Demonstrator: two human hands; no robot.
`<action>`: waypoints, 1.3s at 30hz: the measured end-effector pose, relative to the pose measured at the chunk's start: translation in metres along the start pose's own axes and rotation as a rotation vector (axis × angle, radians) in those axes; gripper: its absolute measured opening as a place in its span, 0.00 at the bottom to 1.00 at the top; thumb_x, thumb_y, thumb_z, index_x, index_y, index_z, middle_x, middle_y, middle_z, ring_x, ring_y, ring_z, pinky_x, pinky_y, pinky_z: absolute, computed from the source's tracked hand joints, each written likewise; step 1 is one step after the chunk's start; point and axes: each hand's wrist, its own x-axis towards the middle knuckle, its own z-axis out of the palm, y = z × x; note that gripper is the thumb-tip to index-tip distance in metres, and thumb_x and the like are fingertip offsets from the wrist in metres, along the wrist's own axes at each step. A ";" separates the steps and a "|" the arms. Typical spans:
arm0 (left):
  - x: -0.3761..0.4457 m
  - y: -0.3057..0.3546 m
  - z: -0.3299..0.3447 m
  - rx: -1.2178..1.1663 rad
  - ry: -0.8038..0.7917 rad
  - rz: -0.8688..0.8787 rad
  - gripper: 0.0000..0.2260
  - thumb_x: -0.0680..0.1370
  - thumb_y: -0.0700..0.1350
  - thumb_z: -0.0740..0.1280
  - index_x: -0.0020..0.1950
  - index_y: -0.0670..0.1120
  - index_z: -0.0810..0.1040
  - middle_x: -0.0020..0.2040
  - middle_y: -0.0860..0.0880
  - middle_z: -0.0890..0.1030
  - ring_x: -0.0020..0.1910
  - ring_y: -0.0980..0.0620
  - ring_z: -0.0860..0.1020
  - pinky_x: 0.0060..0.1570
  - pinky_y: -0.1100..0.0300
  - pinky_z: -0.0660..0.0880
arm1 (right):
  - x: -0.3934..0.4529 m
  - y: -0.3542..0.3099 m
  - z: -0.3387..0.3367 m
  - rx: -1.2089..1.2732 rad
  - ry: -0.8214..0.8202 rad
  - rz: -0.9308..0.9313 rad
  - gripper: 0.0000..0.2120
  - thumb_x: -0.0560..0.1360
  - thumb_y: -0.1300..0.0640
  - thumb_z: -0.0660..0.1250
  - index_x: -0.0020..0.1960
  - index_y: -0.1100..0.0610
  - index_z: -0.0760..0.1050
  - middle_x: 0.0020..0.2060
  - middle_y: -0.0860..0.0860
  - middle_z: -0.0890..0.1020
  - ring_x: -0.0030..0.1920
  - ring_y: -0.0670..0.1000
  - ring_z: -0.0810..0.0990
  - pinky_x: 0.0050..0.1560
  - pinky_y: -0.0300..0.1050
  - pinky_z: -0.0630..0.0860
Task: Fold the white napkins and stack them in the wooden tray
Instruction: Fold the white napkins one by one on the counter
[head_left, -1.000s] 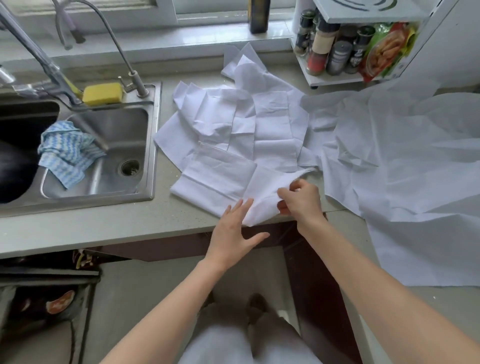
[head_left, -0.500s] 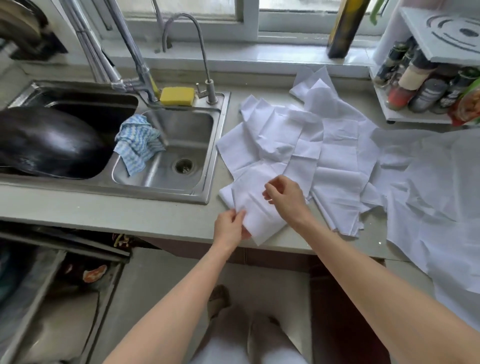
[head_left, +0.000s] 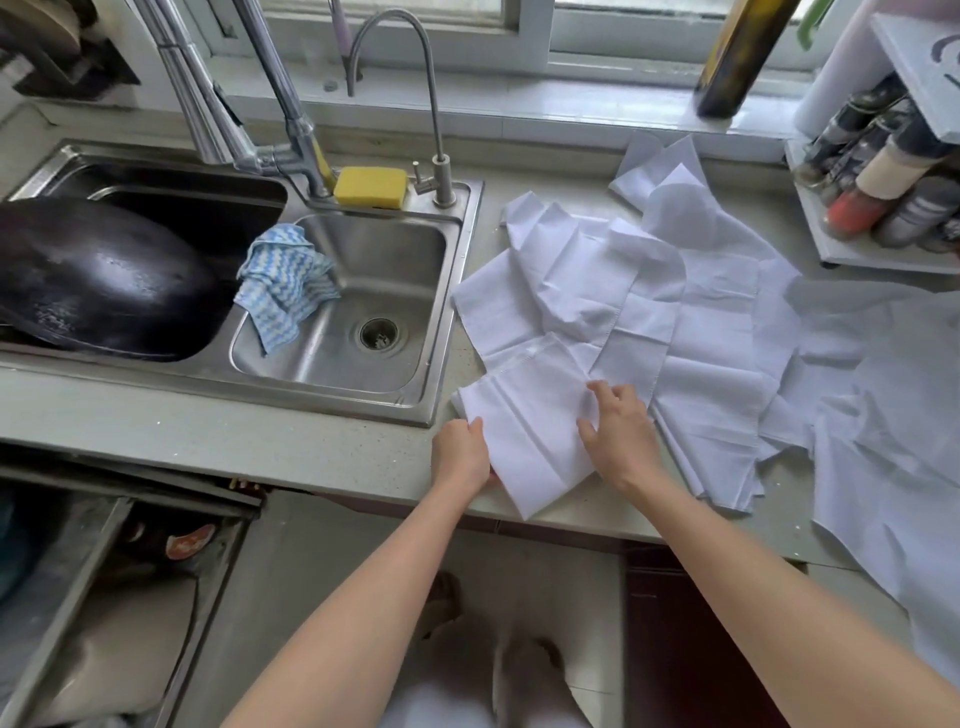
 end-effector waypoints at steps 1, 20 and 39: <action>0.000 0.001 -0.002 0.033 0.003 0.009 0.19 0.83 0.46 0.53 0.48 0.33 0.77 0.49 0.36 0.81 0.47 0.39 0.79 0.44 0.53 0.76 | 0.000 0.001 0.000 -0.035 0.027 0.033 0.20 0.78 0.54 0.61 0.69 0.56 0.65 0.62 0.57 0.70 0.62 0.59 0.69 0.62 0.54 0.68; 0.000 -0.017 0.005 0.765 0.413 0.773 0.23 0.75 0.40 0.68 0.70 0.43 0.71 0.68 0.44 0.73 0.68 0.42 0.71 0.65 0.47 0.70 | -0.018 0.002 0.024 -0.104 0.376 -0.336 0.19 0.71 0.64 0.71 0.61 0.63 0.75 0.58 0.60 0.78 0.57 0.62 0.78 0.54 0.54 0.75; 0.000 -0.051 -0.026 0.962 -0.115 1.064 0.37 0.77 0.64 0.53 0.78 0.41 0.54 0.78 0.42 0.54 0.77 0.44 0.52 0.76 0.51 0.48 | -0.037 0.080 0.022 -0.412 -0.104 -0.804 0.34 0.79 0.39 0.52 0.77 0.59 0.54 0.77 0.55 0.54 0.77 0.53 0.52 0.76 0.50 0.51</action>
